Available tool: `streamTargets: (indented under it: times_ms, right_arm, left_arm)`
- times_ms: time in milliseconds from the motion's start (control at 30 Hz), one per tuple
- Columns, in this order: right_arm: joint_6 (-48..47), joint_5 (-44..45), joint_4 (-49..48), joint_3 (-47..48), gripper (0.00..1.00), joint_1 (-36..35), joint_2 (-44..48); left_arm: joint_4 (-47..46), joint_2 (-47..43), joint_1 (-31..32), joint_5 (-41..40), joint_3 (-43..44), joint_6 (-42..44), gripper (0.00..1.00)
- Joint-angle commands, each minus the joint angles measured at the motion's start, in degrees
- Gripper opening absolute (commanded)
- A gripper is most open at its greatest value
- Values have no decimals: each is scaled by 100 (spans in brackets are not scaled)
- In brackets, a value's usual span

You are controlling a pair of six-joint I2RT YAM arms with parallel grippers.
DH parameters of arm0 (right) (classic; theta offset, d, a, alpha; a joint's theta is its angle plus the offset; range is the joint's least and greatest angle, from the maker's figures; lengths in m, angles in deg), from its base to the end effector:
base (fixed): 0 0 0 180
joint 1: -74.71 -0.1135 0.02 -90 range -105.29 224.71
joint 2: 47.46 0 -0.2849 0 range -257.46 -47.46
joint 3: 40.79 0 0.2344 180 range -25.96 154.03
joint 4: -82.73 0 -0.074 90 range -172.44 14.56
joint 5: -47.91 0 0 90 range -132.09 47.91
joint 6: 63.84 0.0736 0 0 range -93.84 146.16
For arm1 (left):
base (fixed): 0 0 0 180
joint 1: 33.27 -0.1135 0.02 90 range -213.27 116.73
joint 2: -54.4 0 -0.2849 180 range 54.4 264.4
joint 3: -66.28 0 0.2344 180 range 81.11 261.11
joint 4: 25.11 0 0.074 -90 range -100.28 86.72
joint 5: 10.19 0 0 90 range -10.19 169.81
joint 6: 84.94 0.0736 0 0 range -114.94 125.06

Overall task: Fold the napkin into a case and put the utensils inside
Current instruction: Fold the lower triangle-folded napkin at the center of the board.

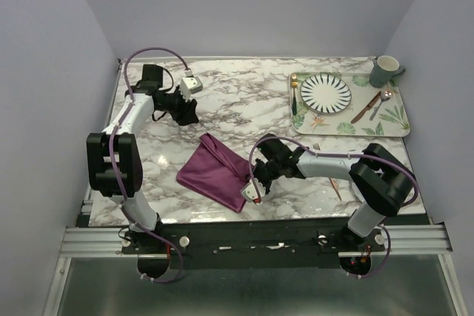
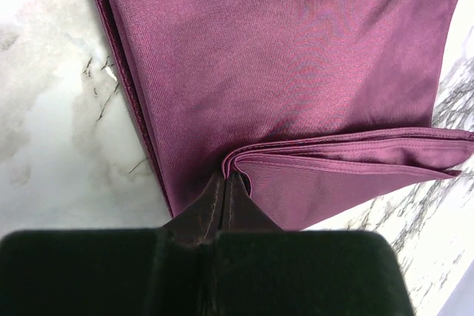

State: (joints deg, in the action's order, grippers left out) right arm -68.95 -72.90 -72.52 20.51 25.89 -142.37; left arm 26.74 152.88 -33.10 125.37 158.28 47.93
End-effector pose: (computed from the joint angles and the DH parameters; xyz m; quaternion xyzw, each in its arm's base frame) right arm 0.1768 0.2593 0.1508 -0.9044 0.2183 0.1317 0.3421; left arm 0.3607 -0.0536 0.2620 0.4237 0.7864 -0.2553 0.3699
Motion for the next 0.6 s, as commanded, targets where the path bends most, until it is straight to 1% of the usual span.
streamTargets:
  times_ms: [0,100,167,333,567]
  right_arm:
    - [-131,101,-42,-86,1,-58,113]
    - [-52,101,-42,-78,1,-49,131]
    - [-34,101,-33,-69,1,-58,157]
    - [-16,93,-59,-78,1,-58,149]
    - [10,75,-103,-148,1,-49,201]
  left_arm:
    - [412,391,317,-73,237,810,56]
    - [465,585,571,-231,273,1161,53]
    - [491,698,669,-345,281,1310,53]
    - [430,866,871,-451,229,1434,53]
    - [464,1094,985,-575,220,1636,52]
